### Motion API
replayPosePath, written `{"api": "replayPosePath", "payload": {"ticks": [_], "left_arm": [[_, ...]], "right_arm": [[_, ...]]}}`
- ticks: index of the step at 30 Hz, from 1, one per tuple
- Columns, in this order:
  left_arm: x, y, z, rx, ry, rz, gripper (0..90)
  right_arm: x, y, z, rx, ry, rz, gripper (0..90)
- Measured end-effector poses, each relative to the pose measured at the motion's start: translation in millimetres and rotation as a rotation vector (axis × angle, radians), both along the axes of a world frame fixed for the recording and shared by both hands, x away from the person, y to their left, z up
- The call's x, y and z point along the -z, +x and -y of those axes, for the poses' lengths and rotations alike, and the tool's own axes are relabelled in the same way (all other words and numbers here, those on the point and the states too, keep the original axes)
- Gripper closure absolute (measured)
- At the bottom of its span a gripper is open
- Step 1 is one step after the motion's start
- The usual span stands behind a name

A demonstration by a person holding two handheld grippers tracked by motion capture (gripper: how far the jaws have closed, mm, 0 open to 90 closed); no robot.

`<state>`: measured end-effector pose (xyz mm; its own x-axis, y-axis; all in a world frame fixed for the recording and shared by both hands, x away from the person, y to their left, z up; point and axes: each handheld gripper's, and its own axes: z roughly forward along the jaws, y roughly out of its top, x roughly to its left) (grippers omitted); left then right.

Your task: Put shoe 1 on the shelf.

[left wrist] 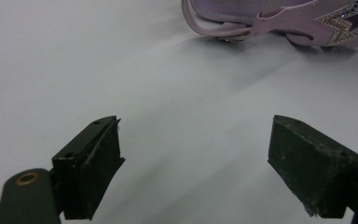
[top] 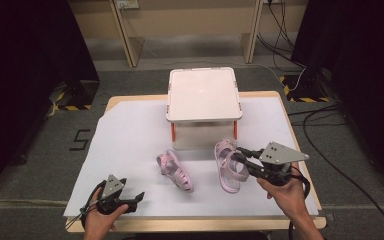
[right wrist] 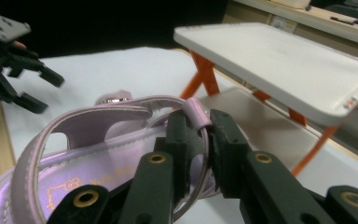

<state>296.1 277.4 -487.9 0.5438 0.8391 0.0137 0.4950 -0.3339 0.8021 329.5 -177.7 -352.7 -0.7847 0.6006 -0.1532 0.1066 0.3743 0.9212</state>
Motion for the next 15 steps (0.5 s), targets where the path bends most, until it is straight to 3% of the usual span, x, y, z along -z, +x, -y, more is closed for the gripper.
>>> {"api": "replayPosePath", "payload": {"ticks": [15], "left_arm": [[0.0, 0.1, 0.1, 0.002, 0.001, -0.001, 16.4]], "right_arm": [[-58.3, 10.4, -25.8, -0.086, 0.001, 0.063, 79.5]]}}
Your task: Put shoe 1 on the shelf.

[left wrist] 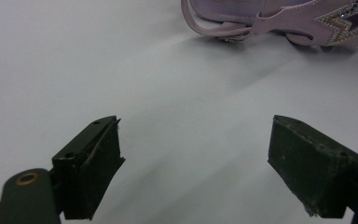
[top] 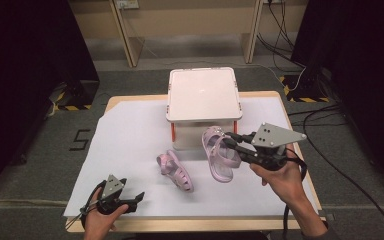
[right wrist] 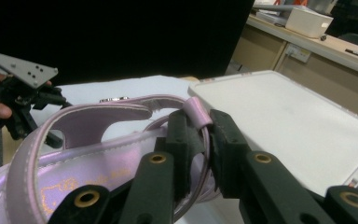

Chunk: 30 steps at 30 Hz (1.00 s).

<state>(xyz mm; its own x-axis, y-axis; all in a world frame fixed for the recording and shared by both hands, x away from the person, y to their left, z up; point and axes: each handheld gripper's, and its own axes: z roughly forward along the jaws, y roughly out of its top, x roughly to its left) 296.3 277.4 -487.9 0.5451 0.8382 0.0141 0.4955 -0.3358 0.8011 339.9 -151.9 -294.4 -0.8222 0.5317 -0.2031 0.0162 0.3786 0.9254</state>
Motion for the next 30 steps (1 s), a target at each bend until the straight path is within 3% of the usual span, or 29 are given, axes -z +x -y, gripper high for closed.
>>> {"api": "replayPosePath", "payload": {"ticks": [6, 16, 30], "left_arm": [[0.0, 0.0, -0.1, 0.0, -0.001, 0.0, 16.4], [0.3, 0.2, 0.2, 0.005, -0.002, 0.0, 16.4], [0.1, 0.0, 0.7, 0.013, -0.005, -0.003, 16.4]], "right_arm": [[-20.8, 16.6, -12.6, -0.001, -0.011, 0.034, 79.5], [-37.3, 65.4, -42.0, -0.031, -0.04, 0.073, 79.6], [-31.5, 143.4, -83.0, 0.0, -0.151, 0.101, 79.6]]}}
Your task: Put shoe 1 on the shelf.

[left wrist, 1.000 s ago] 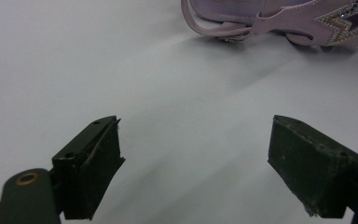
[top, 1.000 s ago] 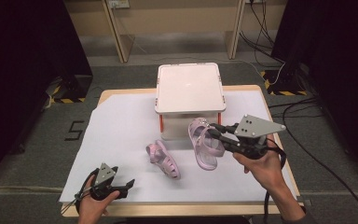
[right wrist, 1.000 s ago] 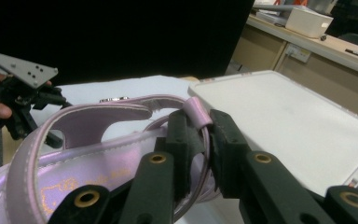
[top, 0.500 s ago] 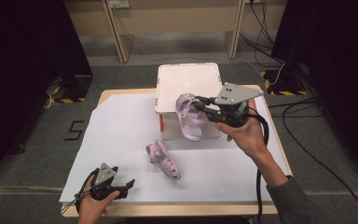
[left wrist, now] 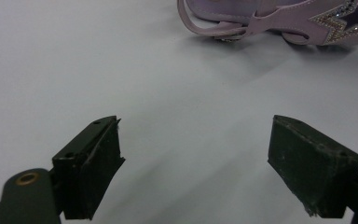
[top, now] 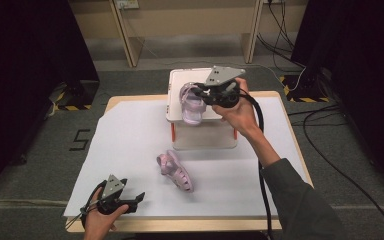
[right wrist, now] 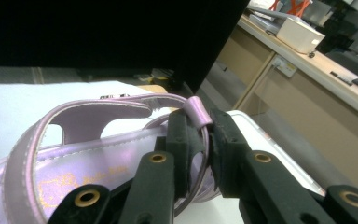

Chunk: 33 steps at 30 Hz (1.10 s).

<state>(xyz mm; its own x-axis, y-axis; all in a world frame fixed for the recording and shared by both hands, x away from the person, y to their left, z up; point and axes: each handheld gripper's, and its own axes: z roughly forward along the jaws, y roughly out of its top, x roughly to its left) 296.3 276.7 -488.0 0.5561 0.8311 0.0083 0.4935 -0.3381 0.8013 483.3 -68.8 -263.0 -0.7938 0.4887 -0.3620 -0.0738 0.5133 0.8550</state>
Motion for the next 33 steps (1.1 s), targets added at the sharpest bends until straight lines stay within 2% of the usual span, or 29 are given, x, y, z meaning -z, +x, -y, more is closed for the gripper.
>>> {"api": "replayPosePath", "payload": {"ticks": [6, 12, 14, 17, 18, 24, 26, 28, 33], "left_arm": [[-0.5, -0.1, -0.7, -0.004, -0.006, -0.001, 16.5], [-0.9, -0.3, -0.1, 0.003, -0.008, 0.001, 16.4], [-0.9, -0.7, 0.0, 0.002, -0.012, 0.0, 16.5], [-1.1, -0.6, -0.6, 0.002, -0.012, -0.002, 16.5], [-0.9, -0.5, -0.6, 0.002, -0.017, -0.002, 16.5], [-1.3, -0.9, -0.2, 0.006, -0.014, -0.003, 16.4], [-1.3, -0.9, -0.3, 0.006, -0.013, -0.004, 16.5], [-1.2, -0.6, -0.6, 0.008, -0.013, -0.001, 16.5], [-1.3, -0.7, -0.1, 0.009, -0.011, -0.001, 16.5]], "right_arm": [[5.6, 26.3, -14.5, -0.003, -0.017, 0.024, 79.6], [11.9, 45.7, -25.1, 0.023, -0.069, 0.035, 79.5], [15.1, 55.3, -28.3, 0.032, -0.075, 0.032, 79.6], [17.6, 60.3, -30.7, 0.043, -0.079, 0.023, 79.5], [21.1, 67.0, -33.7, 0.045, -0.096, 0.022, 79.6], [31.8, 80.1, -36.0, 0.077, -0.125, 0.004, 79.5], [32.9, 81.6, -35.6, 0.075, -0.137, 0.012, 79.5], [34.0, 82.2, -33.5, 0.068, -0.127, 0.017, 79.4], [33.5, 82.1, -24.6, 0.056, -0.128, 0.015, 72.5]]}}
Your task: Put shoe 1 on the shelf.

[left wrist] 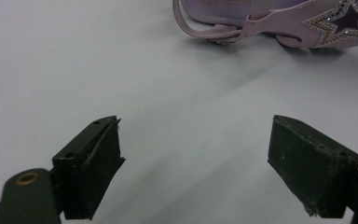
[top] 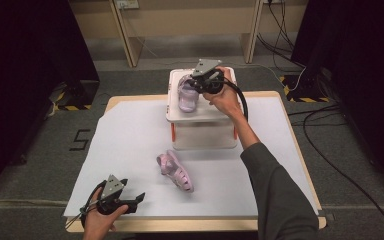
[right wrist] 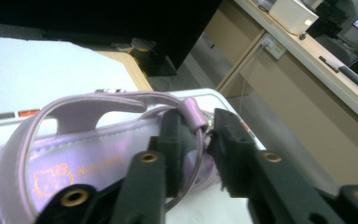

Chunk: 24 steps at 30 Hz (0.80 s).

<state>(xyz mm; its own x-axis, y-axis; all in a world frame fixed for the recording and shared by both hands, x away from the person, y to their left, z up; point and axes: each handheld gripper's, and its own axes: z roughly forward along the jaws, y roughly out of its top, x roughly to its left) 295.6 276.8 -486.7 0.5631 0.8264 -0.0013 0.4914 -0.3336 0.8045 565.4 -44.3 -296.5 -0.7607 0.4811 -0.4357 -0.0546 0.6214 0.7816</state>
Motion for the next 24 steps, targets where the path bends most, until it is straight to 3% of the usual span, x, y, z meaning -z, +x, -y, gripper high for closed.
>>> {"api": "replayPosePath", "payload": {"ticks": [7, 12, 14, 20, 24], "left_arm": [[0.5, 0.0, 0.8, 0.0, 0.004, -0.003, 16.5], [0.7, 0.3, 0.6, -0.001, 0.007, -0.006, 16.5], [0.7, 0.2, 0.7, 0.0, 0.007, -0.006, 16.5], [0.7, 0.1, 0.5, -0.001, 0.006, -0.005, 16.5], [0.9, 0.1, 0.5, -0.002, 0.006, -0.006, 16.5]], "right_arm": [[2.3, -8.5, 3.5, 0.039, -0.034, -0.009, 64.3], [-0.7, -12.3, 5.6, 0.072, -0.015, -0.046, 56.7], [-3.5, -13.9, 6.5, 0.077, -0.016, -0.034, 54.0], [-12.9, -24.7, 13.8, 0.088, 0.083, -0.07, 44.4], [-15.4, -39.6, 24.0, 0.106, 0.193, -0.13, 39.4]]}}
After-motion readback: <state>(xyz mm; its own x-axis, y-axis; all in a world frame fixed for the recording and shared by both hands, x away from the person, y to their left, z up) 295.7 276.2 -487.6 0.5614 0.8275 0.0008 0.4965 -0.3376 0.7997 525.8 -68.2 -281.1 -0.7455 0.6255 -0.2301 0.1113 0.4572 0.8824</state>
